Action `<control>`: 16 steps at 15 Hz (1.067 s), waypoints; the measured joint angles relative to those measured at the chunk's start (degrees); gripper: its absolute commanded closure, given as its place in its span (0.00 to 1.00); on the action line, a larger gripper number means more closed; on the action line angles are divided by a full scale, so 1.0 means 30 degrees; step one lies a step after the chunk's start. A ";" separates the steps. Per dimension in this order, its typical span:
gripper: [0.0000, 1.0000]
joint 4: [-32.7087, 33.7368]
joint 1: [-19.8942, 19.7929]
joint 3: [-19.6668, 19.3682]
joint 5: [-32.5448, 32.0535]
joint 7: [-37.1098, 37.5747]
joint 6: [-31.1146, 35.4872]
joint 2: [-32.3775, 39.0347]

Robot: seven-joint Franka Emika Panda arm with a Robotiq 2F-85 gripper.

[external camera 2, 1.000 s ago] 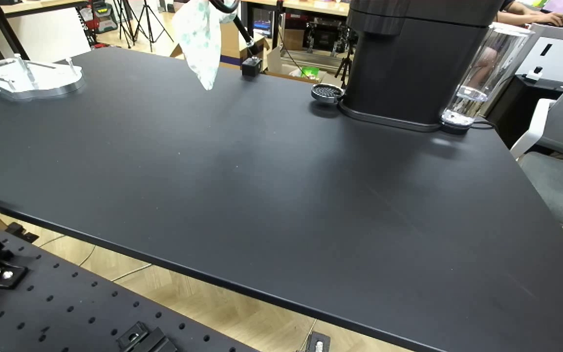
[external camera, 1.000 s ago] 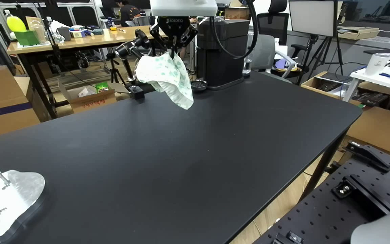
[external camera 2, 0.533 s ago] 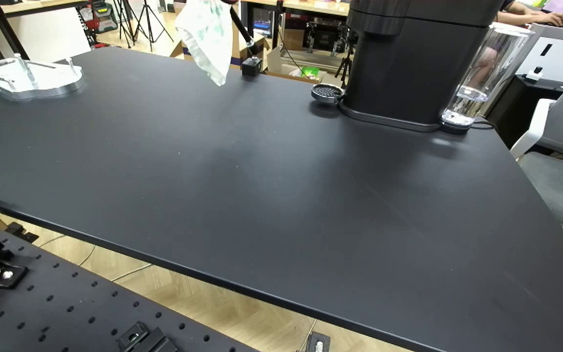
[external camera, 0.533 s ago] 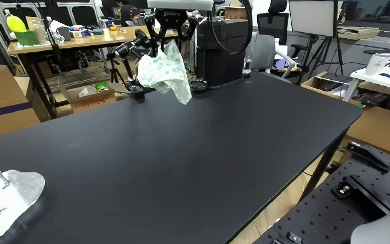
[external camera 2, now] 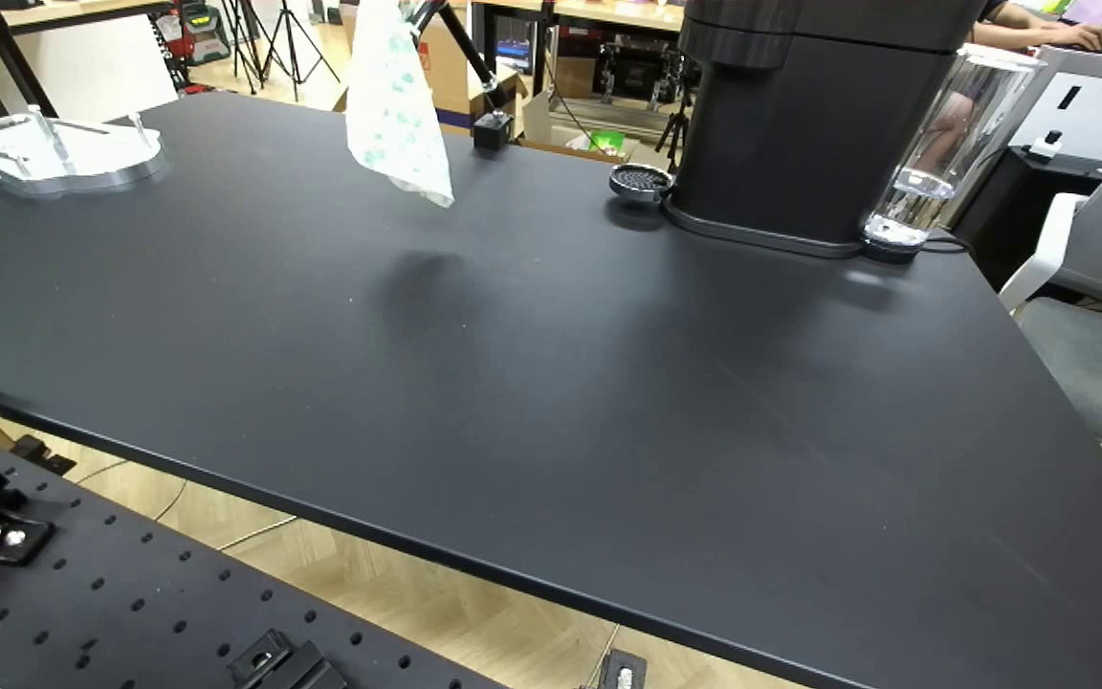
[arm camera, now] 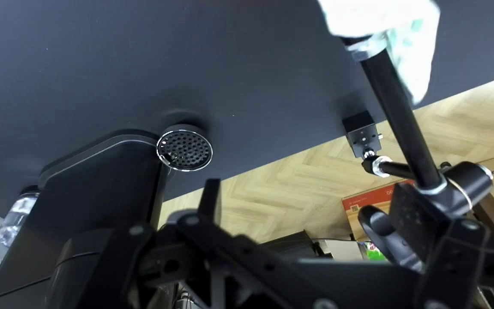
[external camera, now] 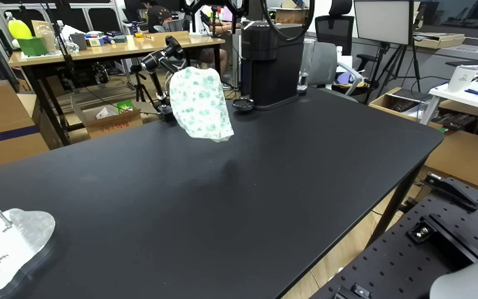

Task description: Hang the cloth on the stand

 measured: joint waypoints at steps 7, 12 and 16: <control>0.00 -0.0358 0.0309 0.0974 0.3220 -0.1927 -0.2765 -0.1562; 0.00 -0.2461 0.1305 0.2284 0.6338 -0.4395 -0.5026 -0.3270; 0.00 -0.5013 0.1488 0.3419 0.5004 -0.4387 -0.4475 -0.4163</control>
